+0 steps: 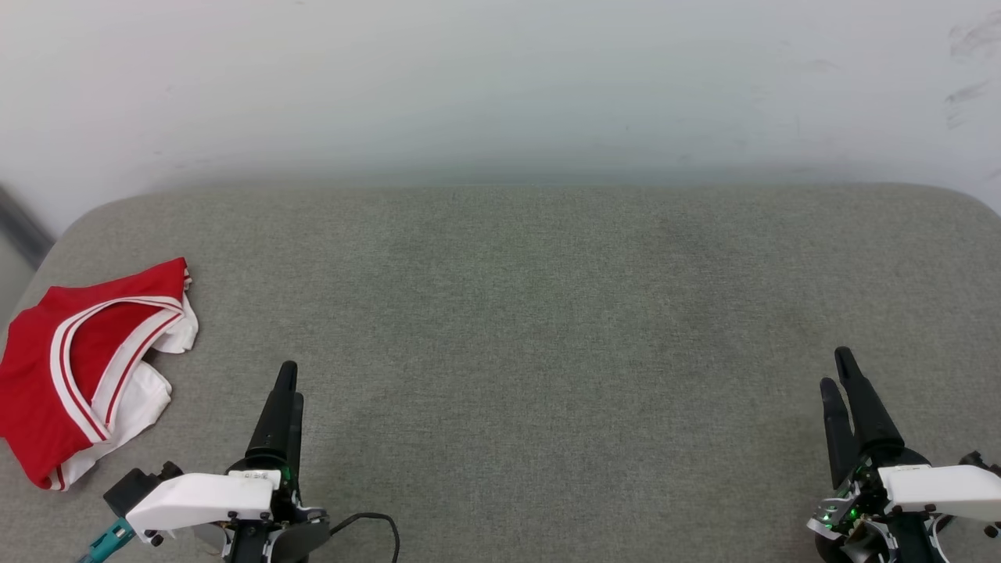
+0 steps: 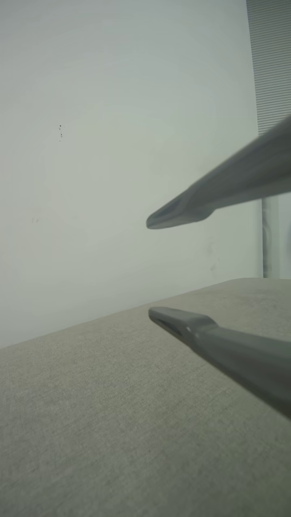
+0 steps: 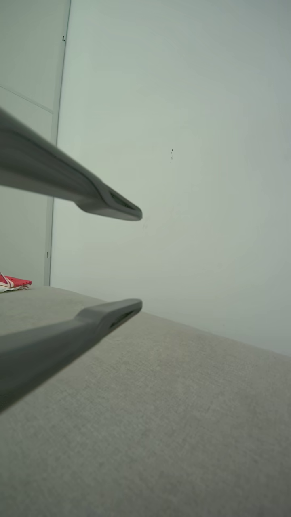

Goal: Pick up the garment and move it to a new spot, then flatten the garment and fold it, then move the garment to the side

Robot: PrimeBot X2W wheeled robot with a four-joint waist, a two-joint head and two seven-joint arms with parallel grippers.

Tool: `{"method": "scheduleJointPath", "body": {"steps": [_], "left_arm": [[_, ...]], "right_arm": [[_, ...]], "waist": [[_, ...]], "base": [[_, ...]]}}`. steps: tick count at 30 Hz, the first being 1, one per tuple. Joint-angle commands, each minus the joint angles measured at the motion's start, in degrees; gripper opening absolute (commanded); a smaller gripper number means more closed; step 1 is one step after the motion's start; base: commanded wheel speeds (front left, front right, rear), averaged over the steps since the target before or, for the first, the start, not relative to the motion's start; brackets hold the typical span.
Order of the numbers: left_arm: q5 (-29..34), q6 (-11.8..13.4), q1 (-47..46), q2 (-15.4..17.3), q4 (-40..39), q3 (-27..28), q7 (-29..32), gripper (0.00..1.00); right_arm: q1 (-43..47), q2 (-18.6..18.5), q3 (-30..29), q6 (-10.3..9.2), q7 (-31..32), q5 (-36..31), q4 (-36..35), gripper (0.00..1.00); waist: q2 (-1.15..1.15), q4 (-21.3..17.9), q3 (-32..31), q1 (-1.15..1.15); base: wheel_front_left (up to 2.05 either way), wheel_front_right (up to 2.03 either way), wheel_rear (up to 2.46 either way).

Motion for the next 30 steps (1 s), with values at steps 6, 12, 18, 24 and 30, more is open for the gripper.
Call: {"method": "scheduleJointPath", "body": {"steps": [6, 12, 18, 24, 30], "left_arm": [[9.61, -0.03, -1.67, 0.12, -2.34, -1.18, -2.05, 1.00], [17.20, 0.08, -1.77, 0.13, -3.12, -1.75, -3.39, 1.00], [23.60, 0.93, -1.89, 0.14, -3.85, -2.79, -4.45, 1.00], [31.56, 2.19, -1.89, 0.15, -4.51, -3.81, -5.66, 1.00], [38.57, 3.35, -1.54, 0.16, -4.47, -4.82, -6.79, 1.00]], "right_arm": [[-0.01, -0.57, 0.32, 0.01, -2.06, -9.06, -2.93, 1.00], [0.40, -0.50, 0.30, 0.01, -3.41, -19.82, -3.80, 1.00], [0.40, -0.37, 0.47, 0.01, -4.50, -29.01, -4.35, 1.00], [0.59, -0.15, 0.29, 0.01, -5.64, -39.19, -5.11, 1.00], [0.96, 0.03, 0.36, 0.02, -5.70, -47.26, -5.97, 1.00]], "waist": [[0.00, 0.15, 0.00, 0.00], [0.00, 0.22, 0.06, 0.00], [0.00, 0.26, 0.31, 0.00], [0.00, 0.28, 0.46, 0.00], [0.00, 0.29, 0.41, 0.00]], "base": [[0.00, 0.00, 0.00], [0.00, 0.00, 0.00], [0.00, 0.00, 0.00], [0.00, 0.00, 0.00], [0.00, 0.00, 0.00]]}}
